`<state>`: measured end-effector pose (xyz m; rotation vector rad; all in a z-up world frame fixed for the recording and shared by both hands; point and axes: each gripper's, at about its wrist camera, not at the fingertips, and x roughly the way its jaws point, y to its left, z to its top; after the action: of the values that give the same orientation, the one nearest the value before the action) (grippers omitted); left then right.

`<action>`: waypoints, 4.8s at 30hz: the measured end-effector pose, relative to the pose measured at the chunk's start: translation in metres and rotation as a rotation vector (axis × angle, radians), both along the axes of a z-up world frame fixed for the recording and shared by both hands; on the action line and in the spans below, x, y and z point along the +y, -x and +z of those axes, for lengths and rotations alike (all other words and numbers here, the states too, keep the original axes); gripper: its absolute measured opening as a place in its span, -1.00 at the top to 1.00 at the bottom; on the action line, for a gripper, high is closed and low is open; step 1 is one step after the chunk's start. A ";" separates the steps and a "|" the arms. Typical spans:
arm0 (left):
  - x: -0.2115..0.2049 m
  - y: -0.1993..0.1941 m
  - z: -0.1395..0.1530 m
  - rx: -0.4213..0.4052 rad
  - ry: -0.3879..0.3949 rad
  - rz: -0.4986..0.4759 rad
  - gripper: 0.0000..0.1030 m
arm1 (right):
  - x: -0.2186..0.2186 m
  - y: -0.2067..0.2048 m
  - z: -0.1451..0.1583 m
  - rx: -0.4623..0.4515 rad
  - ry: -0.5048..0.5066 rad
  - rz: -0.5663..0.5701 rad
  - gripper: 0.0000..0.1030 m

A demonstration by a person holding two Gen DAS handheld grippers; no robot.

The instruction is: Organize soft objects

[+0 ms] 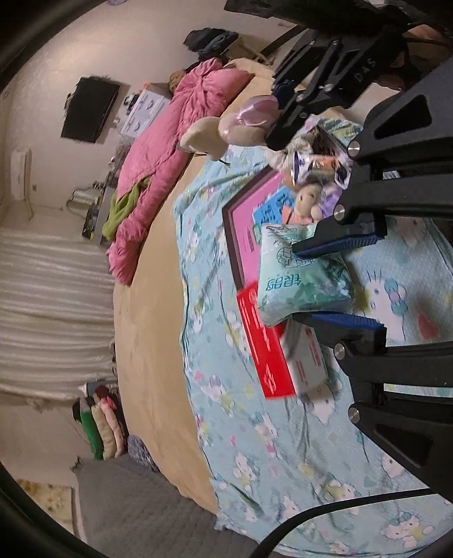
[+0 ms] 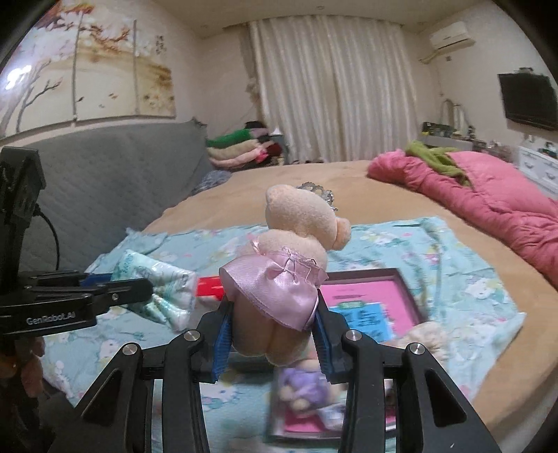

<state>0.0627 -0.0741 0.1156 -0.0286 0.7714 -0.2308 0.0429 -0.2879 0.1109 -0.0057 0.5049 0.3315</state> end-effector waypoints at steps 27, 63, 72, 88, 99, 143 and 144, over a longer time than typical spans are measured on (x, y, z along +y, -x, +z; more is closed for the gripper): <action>-0.116 -0.077 -0.098 0.207 -0.057 -0.136 0.39 | -0.068 -0.042 -0.072 0.191 0.113 -0.105 0.19; -0.084 -0.092 -0.115 0.269 0.032 -0.040 0.26 | -0.051 -0.065 -0.112 0.240 0.189 -0.056 0.04; -0.083 -0.091 -0.115 0.274 0.043 -0.044 0.15 | -0.053 -0.060 -0.106 0.226 0.171 -0.067 -0.09; -0.081 -0.080 -0.106 0.252 0.042 -0.064 0.02 | -0.055 -0.054 -0.098 0.207 0.171 -0.097 -0.35; -0.071 -0.068 -0.091 0.223 0.050 -0.064 -0.18 | -0.071 -0.047 -0.083 0.188 0.114 -0.196 -0.49; -0.014 0.043 -0.032 0.135 -0.051 0.045 -0.68 | -0.007 0.073 -0.005 0.176 0.085 -0.311 -0.69; -0.016 0.046 -0.033 0.139 -0.049 0.042 -0.68 | -0.009 0.075 -0.008 0.181 0.086 -0.314 -0.69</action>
<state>0.0171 -0.0899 0.0822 -0.0144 0.9133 -0.1706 -0.0324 -0.2971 0.1033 0.0199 0.6894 0.0023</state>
